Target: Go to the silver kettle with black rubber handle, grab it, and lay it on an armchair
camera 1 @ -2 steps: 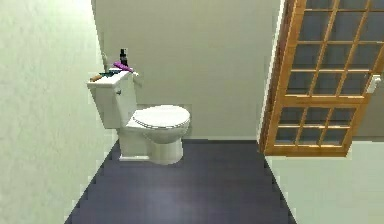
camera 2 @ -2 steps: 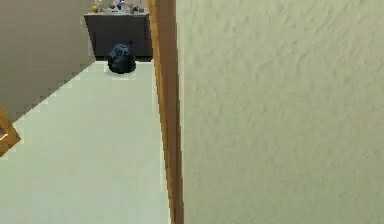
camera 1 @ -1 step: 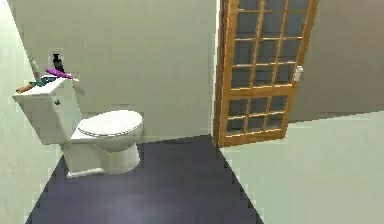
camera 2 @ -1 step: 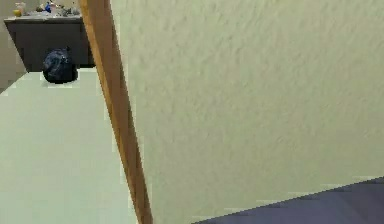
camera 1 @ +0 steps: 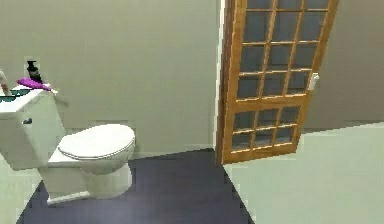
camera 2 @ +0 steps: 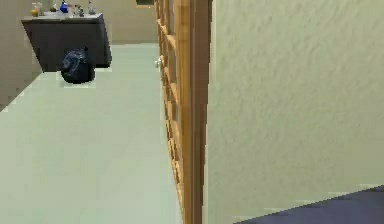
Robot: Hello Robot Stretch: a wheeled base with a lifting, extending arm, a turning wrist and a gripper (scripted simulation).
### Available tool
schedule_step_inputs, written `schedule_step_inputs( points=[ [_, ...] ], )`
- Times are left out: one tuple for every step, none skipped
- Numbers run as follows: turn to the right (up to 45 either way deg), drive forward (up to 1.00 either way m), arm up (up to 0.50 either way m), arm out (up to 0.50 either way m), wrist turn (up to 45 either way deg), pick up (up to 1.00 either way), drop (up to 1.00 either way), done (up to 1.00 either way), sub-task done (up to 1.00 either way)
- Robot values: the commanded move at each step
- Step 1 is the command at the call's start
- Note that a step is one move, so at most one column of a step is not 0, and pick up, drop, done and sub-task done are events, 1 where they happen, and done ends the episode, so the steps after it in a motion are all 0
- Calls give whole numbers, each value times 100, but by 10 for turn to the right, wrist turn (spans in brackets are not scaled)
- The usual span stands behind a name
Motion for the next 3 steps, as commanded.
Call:
schedule_step_inputs(
  points=[
    [270, 0, 0, 0, 0, 0, 0, 0, 0],
    [30, 0, 0, 0, 0, 0, 0, 0, 0],
    [0, 50, 0, 0, 0, 0, 0, 0, 0]
  ],
)
